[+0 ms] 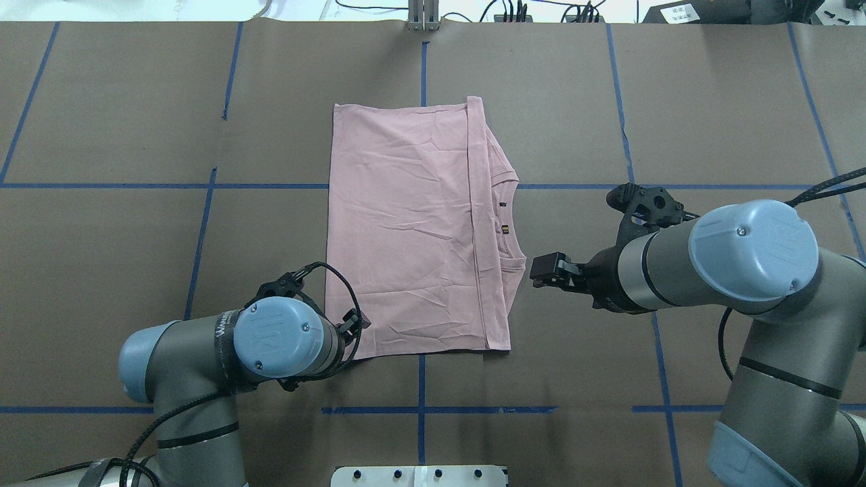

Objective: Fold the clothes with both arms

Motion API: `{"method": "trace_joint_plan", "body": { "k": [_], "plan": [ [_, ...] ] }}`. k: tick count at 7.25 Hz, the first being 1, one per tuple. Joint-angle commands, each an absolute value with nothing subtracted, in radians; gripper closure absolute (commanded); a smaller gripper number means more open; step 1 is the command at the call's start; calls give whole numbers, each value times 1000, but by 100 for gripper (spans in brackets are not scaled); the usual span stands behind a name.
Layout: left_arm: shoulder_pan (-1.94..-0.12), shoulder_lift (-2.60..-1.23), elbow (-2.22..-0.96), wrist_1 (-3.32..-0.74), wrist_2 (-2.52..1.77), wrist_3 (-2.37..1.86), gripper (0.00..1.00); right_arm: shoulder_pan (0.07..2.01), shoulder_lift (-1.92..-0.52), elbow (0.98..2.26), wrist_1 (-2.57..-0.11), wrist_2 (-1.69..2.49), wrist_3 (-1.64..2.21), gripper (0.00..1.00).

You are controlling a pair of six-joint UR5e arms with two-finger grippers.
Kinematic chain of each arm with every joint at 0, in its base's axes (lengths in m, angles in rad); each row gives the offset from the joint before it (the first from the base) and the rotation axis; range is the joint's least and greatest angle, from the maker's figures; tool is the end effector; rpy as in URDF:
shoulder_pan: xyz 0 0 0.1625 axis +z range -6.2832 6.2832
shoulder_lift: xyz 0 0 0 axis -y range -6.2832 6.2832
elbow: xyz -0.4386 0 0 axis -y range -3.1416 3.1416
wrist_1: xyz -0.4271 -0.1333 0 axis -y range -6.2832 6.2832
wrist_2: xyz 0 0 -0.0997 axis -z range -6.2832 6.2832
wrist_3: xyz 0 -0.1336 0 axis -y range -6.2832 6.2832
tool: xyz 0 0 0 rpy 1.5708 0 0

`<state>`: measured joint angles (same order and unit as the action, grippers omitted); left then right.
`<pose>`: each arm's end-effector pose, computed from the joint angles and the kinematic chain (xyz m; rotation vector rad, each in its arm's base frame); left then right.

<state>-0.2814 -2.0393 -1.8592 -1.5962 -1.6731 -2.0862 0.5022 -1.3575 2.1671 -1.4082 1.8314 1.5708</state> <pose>0.6132 -0.3018 0.2845 -0.1919 0.7825 -0.7144 -0.4347 -0.3515 0.2723 0.0080 -1.0002 0.3333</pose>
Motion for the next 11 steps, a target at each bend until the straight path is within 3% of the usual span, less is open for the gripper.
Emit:
{"method": "trace_joint_plan", "body": {
  "k": [1,5,6,8,11],
  "plan": [
    [-272,-2039,-1855,-1595,-1655,-2092,5,503,-1353,2166,-1410,1830,1571,0],
    [-259,-2039,-1841,-1595,-1652,-2094,19,505,-1353,2164,-1410,1830,1571,0],
    [-261,-2040,-1841,-1595,-1652,-2094,36,505,-1353,2164,-1410,1832,1571,0],
    [-261,-2040,-1842,-1595,-1649,-2088,96,505,-1353,2164,-1410,1832,1571,0],
    [-262,-2042,-1858,-1595,-1649,-2074,100,506,-1353,2164,-1410,1830,1571,0]
  ]
}}
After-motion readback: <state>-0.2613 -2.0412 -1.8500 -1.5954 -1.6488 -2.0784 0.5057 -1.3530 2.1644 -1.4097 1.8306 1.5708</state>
